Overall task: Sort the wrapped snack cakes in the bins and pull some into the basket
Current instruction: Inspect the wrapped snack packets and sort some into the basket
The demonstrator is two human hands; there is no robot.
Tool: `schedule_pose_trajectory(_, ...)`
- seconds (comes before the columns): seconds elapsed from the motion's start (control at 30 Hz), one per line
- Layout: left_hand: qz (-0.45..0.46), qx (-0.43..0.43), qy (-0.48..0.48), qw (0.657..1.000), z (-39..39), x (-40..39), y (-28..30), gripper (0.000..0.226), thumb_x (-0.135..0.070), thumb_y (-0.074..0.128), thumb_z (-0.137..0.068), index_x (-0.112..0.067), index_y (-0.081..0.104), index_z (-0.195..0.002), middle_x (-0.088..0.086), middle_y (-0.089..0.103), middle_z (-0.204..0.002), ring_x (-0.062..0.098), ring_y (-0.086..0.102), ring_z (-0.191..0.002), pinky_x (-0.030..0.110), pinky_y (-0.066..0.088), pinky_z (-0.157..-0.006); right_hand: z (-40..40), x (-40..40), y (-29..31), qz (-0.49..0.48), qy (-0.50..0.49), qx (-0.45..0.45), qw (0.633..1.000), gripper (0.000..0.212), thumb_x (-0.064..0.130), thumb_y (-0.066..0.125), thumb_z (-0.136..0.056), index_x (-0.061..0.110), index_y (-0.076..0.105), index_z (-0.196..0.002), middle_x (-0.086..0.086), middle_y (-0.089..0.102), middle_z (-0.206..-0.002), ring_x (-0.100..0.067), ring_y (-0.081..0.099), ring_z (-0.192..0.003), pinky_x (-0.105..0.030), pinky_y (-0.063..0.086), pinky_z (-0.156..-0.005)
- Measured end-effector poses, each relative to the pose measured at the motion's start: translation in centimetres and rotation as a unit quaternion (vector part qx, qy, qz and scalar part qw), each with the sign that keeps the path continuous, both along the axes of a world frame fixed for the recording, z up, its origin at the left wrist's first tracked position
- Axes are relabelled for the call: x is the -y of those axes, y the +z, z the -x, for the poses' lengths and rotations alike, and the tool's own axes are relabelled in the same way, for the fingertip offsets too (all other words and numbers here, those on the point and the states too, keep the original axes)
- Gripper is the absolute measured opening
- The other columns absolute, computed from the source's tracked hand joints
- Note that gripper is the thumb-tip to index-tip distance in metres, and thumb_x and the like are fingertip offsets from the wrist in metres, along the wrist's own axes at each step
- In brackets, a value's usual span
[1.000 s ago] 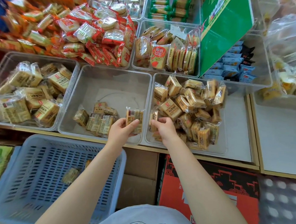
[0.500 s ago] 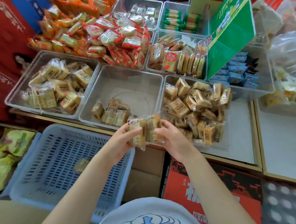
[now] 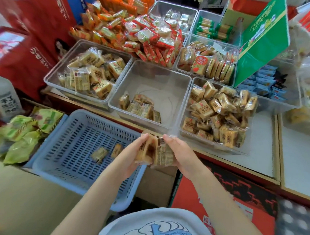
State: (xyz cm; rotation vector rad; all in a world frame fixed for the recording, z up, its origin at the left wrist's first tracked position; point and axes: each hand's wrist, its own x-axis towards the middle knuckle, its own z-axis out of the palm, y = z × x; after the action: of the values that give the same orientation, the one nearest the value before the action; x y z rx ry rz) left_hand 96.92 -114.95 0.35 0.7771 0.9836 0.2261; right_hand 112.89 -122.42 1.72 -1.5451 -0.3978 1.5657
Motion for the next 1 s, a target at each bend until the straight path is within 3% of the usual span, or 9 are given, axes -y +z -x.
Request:
schedule_pose_trajectory(0.07,0.016,-0.01,0.015,1.0,1.4,0.5,-0.4,0.044,-0.051,0.047,-0.103,-0.017,0.07,-0.121,0.01,0.076,-0.115,0.026,0.071,-0.103,0.04,0.053,-0.095,0.9,0.5,-0.3,0.004,0.005,0.0,1.0,0.057,0.05,0.064,-0.092,0.003,0.061,-0.124,-0.024,0.071,-0.116,-0.041,0.071,-0.104,-0.068,0.055,-0.089)
schedule_pose_trajectory(0.13,0.016,-0.015,0.016,1.0,2.7,0.9,-0.8,0.045,-0.046,0.043,-0.104,-0.014,0.072,-0.118,0.013,0.076,-0.112,0.026,0.071,-0.095,0.038,0.054,-0.084,1.9,1.1,-0.6,0.005,0.005,0.022,1.0,0.043,0.04,0.059,-0.099,0.003,0.062,-0.121,-0.024,0.07,-0.113,-0.037,0.071,-0.098,-0.065,0.057,-0.086)
schedule_pose_trajectory(0.3,-0.029,-0.011,-0.024,0.999,5.0,1.9,-1.5,0.039,-0.043,0.051,-0.104,-0.015,0.062,-0.129,0.017,0.072,-0.12,0.034,0.07,-0.108,0.045,0.058,-0.083,4.1,2.1,-1.0,0.023,0.007,0.121,0.992,0.025,0.024,0.05,-0.099,0.008,0.069,-0.1,-0.002,0.067,-0.083,-0.009,0.065,-0.07,-0.029,0.051,-0.063)
schedule_pose_trajectory(0.37,-0.055,-0.007,-0.04,0.998,5.5,1.9,-1.4,0.034,-0.04,0.059,-0.101,-0.015,0.062,-0.123,0.014,0.075,-0.113,0.032,0.073,-0.103,0.045,0.06,-0.083,4.9,2.2,-0.7,0.021,0.015,0.144,0.989,0.024,0.026,0.052,-0.1,0.011,0.07,-0.099,0.003,0.069,-0.078,-0.003,0.065,-0.063,-0.023,0.048,-0.059)
schedule_pose_trajectory(0.5,-0.084,0.023,-0.055,0.995,6.4,1.6,-0.7,0.032,-0.033,0.065,-0.091,-0.013,0.065,-0.116,0.009,0.078,-0.105,0.025,0.075,-0.095,0.034,0.061,-0.074,6.1,2.1,-0.4,-0.027,0.009,0.172,0.985,0.013,0.034,0.058,-0.101,0.025,0.066,-0.102,0.001,0.074,-0.092,-0.012,0.071,-0.076,-0.027,0.054,-0.067)
schedule_pose_trajectory(0.6,-0.127,0.016,-0.051,0.99,7.1,1.0,-0.3,0.026,-0.02,0.068,-0.095,-0.012,0.065,-0.119,0.006,0.078,-0.1,0.017,0.076,-0.086,0.024,0.058,-0.064,6.5,2.0,0.1,-0.054,0.015,0.181,0.982,0.01,0.035,0.063,-0.099,0.028,0.067,-0.104,0.005,0.075,-0.095,-0.008,0.073,-0.077,-0.023,0.054,-0.067)
schedule_pose_trajectory(0.77,-0.177,0.002,-0.089,0.98,7.9,0.3,-0.1,0.028,-0.017,0.072,-0.092,-0.017,0.066,-0.119,0.009,0.078,-0.099,0.024,0.077,-0.089,0.03,0.06,-0.067,7.0,1.8,0.0,-0.072,0.043,0.245,0.966,0.006,0.024,0.065,-0.098,0.019,0.068,-0.097,0.007,0.066,-0.076,-0.001,0.065,-0.064,-0.016,0.051,-0.06)
schedule_pose_trajectory(0.87,-0.181,0.002,-0.074,0.981,8.3,-0.2,0.1,0.031,-0.024,0.075,-0.084,-0.019,0.069,-0.114,0.005,0.078,-0.095,0.023,0.077,-0.087,0.031,0.059,-0.066,7.3,1.3,-0.1,-0.078,0.046,0.272,0.958,0.011,0.025,0.065,-0.099,0.018,0.067,-0.09,0.005,0.064,-0.075,-0.005,0.063,-0.066,-0.023,0.053,-0.066)
schedule_pose_trajectory(1.0,-0.145,0.024,-0.065,0.987,8.6,-0.9,0.1,0.043,-0.028,0.075,-0.082,-0.017,0.065,-0.121,0.008,0.077,-0.108,0.026,0.074,-0.1,0.04,0.06,-0.078,7.5,0.6,0.0,-0.087,0.026,0.264,0.96,0.013,0.024,0.064,-0.099,0.015,0.067,-0.089,0.004,0.066,-0.076,-0.009,0.064,-0.07,-0.03,0.054,-0.071)
